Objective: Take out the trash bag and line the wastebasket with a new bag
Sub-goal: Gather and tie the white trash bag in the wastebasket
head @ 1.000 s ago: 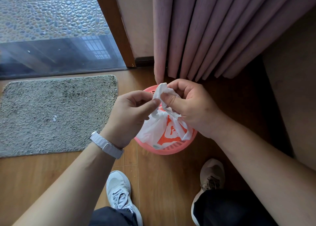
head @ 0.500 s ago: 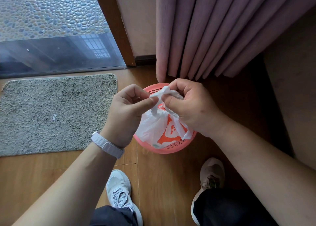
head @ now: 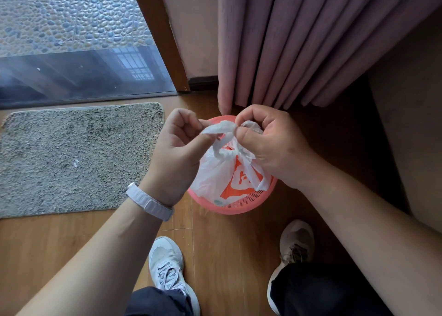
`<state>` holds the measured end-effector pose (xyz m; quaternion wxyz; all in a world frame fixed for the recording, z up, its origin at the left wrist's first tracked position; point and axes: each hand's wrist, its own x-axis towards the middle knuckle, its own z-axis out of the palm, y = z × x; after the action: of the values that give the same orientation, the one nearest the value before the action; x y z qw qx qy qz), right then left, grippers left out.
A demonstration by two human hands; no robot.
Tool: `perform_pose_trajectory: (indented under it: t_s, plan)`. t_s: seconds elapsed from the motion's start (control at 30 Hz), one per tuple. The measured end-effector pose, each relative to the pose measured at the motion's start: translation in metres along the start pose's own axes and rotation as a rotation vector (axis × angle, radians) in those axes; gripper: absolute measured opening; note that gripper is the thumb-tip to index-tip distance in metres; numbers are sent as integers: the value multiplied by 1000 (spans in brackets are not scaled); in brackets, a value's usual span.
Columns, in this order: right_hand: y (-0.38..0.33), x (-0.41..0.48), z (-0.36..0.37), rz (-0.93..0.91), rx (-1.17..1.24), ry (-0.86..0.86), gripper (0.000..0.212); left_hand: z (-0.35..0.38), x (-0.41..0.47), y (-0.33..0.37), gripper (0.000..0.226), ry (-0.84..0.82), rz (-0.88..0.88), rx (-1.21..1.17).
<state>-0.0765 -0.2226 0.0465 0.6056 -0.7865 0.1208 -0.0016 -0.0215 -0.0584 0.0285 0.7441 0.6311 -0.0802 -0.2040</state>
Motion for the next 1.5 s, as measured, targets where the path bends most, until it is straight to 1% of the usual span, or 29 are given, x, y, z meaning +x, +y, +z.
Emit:
perform_pose_trajectory:
  t_s: [0.07, 0.2, 0.27, 0.33, 0.4, 0.47, 0.53, 0.57, 0.6, 0.63, 0.7, 0.77, 0.87, 0.93, 1.0, 1.03, 1.17, 1.23, 1.3, 1.37, 1.43, 1.47, 1.5]
  plan:
    - [1, -1, 0, -2, -12, -29, 7, 0, -1, 1, 24, -56, -2, 29]
    - [1, -2, 2, -9, -20, -53, 8, 1, 0, 4, 7, -75, -16, 188]
    - [1, -1, 2, -4, -16, -64, 9, -2, 1, 3, 23, -74, -35, 280]
    - [1, -1, 2, 3, -13, -100, 10, -4, 1, 3, 35, -89, -70, 300]
    - [1, -2, 2, 4, -2, -138, 9, -5, 0, 6, 32, -142, -123, 186]
    - [-1, -2, 2, 0, 17, -157, 8, -7, 0, 9, 23, -234, -162, 4]
    - [-2, -2, 2, -1, 33, -167, 8, -8, -1, 10, 12, -279, -162, -90]
    - [-2, -2, 1, 1, 38, -172, 8, -8, 0, 9, 11, -267, -138, -81]
    - [-2, -2, 1, 5, 41, -179, 8, -7, 0, 8, 15, -229, -98, -39]
    - [-3, -2, 0, 10, 44, -187, 8, -5, 0, 7, 20, -166, -49, 26]
    - [-3, -2, 0, 17, 56, -200, 8, -3, 1, 5, 21, -1, 27, 121]
    - [-3, -2, 0, 14, 49, -204, 11, -2, 2, 5, 21, 120, 49, 125]
    - [-3, -2, -1, 14, 55, -189, 8, -3, 3, 5, 22, 189, 72, 175]
    - [-3, -2, -2, 27, 63, -179, 9, -5, 4, 7, 29, 209, 63, 227]
    - [-2, -2, -3, 31, 61, -180, 9, -4, 2, 8, 32, 146, 51, 278]
    - [-2, -2, -2, 26, 64, -181, 9, -1, 1, 8, 28, 100, 39, 279]
    - [-1, -2, 1, -2, 48, -187, 14, 11, -7, 7, 23, -32, -23, 233]
    - [0, -2, 2, -1, 41, -190, 19, 14, -10, 4, 21, -103, -20, 227]
    - [1, -2, 3, 1, 67, -196, 19, 16, -10, 1, 16, -137, -10, 160]
    - [1, -1, 4, -5, 83, -180, 17, 16, -10, 0, 13, -190, 8, 119]
    - [0, -1, 4, -24, 102, -133, 10, 15, -10, -1, 10, -271, 6, 99]
    - [-1, 0, 3, -35, 107, -105, 6, 14, -10, -2, 13, -302, -5, 91]
    - [-2, 0, 2, -44, 108, -80, 4, 13, -11, -4, 20, -324, -9, 100]
